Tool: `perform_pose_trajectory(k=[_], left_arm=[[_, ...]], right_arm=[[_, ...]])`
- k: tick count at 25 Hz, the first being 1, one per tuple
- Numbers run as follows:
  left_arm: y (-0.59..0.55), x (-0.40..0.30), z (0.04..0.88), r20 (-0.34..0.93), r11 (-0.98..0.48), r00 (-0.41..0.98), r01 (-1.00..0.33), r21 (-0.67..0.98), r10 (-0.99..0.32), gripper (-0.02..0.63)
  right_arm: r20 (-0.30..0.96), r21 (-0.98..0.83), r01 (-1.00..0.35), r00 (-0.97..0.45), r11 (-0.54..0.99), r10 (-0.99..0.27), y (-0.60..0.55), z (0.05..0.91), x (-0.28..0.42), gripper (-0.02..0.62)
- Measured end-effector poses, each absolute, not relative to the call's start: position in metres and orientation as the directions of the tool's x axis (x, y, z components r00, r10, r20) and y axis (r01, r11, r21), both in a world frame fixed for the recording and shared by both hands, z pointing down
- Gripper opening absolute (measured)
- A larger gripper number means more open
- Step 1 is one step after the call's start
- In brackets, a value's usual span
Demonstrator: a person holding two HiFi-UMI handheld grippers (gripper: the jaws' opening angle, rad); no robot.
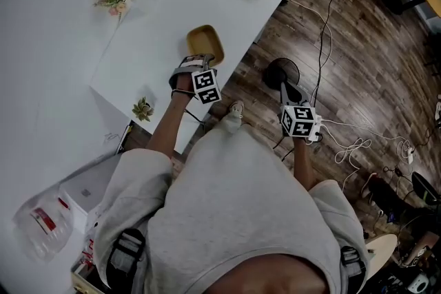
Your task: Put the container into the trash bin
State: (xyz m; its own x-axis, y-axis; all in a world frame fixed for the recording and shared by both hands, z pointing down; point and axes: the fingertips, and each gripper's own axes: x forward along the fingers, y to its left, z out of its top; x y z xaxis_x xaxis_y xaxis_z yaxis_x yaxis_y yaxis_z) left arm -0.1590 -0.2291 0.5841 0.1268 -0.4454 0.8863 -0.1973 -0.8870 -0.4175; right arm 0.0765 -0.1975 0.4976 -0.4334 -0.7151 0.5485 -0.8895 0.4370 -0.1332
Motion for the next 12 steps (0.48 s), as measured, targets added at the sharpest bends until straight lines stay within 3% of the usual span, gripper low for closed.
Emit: perform_pose_trajectory(k=[12], left_arm=[[-0.239, -0.157, 0.612, 0.922, -0.914, 0.111, -0.219, -0.343, -0.372, 0.16]], right_arm=[[0.566, -0.135, -0.907, -0.402, 0.4, -0.72, -0.189, 0.503, 0.09, 0.015]])
